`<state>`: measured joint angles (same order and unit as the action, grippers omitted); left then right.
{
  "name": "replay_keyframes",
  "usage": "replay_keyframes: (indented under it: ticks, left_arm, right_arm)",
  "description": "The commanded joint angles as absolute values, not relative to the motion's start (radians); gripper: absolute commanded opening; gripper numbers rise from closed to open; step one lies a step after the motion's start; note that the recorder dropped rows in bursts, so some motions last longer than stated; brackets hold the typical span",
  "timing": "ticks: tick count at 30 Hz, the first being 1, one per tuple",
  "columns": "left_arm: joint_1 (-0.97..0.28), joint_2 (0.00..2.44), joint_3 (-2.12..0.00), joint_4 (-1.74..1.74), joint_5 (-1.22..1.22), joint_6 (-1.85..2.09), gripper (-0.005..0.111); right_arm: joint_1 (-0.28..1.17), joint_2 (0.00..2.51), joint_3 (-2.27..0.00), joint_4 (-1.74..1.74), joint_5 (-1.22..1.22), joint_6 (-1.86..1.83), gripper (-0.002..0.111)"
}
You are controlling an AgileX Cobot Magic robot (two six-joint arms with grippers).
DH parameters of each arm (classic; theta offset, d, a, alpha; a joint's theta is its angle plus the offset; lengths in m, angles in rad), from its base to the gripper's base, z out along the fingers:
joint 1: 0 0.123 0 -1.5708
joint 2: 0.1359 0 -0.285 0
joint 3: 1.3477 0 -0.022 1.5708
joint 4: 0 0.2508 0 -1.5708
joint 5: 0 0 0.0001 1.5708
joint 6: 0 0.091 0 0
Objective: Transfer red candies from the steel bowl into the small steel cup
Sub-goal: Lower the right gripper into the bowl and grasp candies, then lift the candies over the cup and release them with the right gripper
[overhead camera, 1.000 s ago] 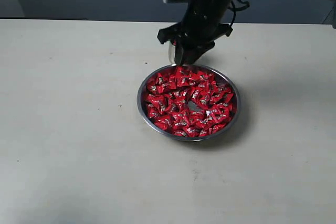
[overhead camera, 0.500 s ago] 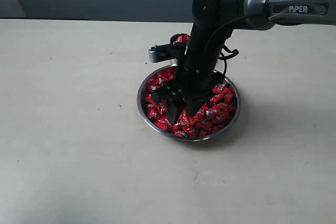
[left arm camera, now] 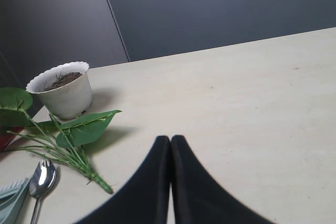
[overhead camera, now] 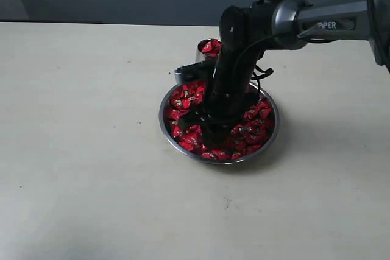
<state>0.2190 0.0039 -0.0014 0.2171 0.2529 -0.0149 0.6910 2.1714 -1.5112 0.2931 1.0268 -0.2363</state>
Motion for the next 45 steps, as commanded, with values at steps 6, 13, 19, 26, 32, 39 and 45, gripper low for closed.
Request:
replay_keyframes:
  ticks: [6,13,19,26,32,39,45]
  left_arm:
    - [0.216,0.0,0.0,0.222,0.242,-0.019,0.0]
    - [0.216,0.0,0.0,0.222,0.242,-0.019,0.0]
    - [0.216,0.0,0.0,0.222,0.242,-0.019,0.0]
    - [0.216,0.0,0.0,0.222,0.242,-0.019,0.0]
    - [0.216,0.0,0.0,0.222,0.242,-0.019,0.0]
    - [0.216,0.0,0.0,0.222,0.242,-0.019,0.0]
    - [0.216,0.0,0.0,0.222,0.242,-0.019,0.0]
  right_arm:
    - [0.689,2.059,-1.526,0.251,1.013,-0.235,0.0]
    - [0.687,1.987,-1.576,0.179,1.014,-0.214,0.0]
    - [0.683,1.985,-1.673,0.051,0.94,-0.149,0.0]
    - [0.586,2.039,-1.811,0.096,0.878,-0.108,0.0]
    - [0.511,2.134,-1.924,0.22,0.834,-0.108,-0.001]
    - [0.482,2.279,-2.054,0.276,0.835,-0.108,-0.001]
    - [0.465,2.335,-2.076,0.274,0.85,-0.075,-0.001]
